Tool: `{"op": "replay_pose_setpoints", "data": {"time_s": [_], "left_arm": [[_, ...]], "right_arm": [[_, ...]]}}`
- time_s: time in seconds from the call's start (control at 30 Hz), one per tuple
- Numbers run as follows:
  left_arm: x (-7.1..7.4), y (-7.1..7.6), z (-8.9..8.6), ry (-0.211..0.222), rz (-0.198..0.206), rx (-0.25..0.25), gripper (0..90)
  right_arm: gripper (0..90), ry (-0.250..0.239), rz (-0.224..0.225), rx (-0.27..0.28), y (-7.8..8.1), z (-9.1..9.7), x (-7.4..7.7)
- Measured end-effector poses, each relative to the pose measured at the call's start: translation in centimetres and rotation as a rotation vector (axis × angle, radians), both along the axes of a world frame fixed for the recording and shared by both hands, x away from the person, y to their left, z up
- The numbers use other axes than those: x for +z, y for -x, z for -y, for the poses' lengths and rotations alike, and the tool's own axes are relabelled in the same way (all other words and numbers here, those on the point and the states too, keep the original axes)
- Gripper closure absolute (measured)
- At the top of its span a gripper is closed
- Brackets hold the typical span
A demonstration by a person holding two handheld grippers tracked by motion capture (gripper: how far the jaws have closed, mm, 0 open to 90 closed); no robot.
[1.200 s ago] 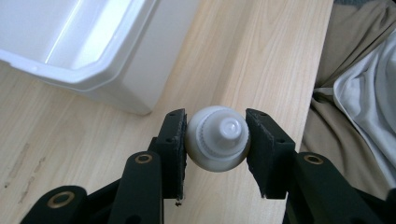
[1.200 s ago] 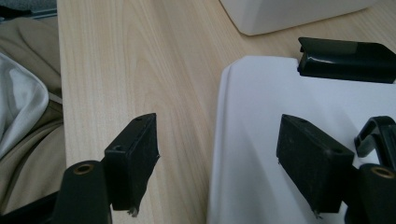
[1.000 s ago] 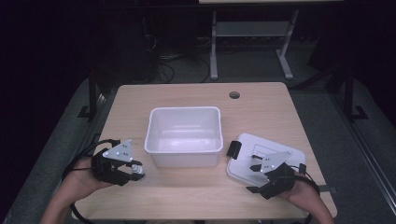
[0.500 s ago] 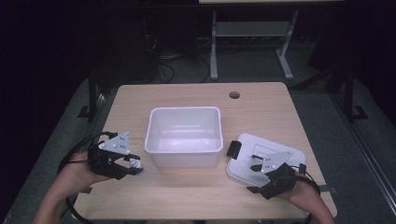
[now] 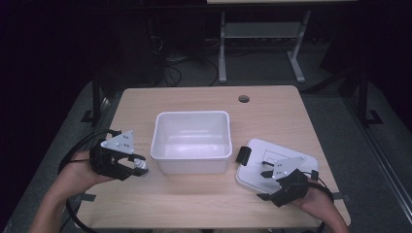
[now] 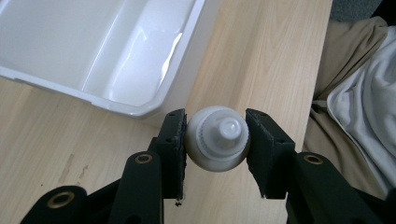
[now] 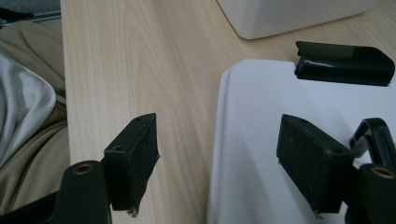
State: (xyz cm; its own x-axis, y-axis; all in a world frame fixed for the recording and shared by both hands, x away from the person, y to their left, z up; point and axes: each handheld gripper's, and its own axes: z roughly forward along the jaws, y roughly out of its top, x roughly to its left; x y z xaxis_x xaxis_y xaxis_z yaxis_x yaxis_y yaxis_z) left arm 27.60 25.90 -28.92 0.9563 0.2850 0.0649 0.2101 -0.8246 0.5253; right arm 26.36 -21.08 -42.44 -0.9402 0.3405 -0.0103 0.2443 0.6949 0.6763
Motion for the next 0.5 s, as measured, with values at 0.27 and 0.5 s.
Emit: {"op": "replay_pose_setpoints", "data": {"time_s": [0.27, 0.5], "left_arm": [[0.21, -0.18, 0.13, 0.001, -0.006, -0.005, 60.0], [0.26, -0.21, -0.02, 0.011, -0.004, 0.001, 60.0]], "right_arm": [[28.5, 0.002, -0.005, 0.006, -0.04, -0.12, -0.23], [28.5, 0.001, -0.013, 0.001, -0.05, -0.23, -0.20]]}}
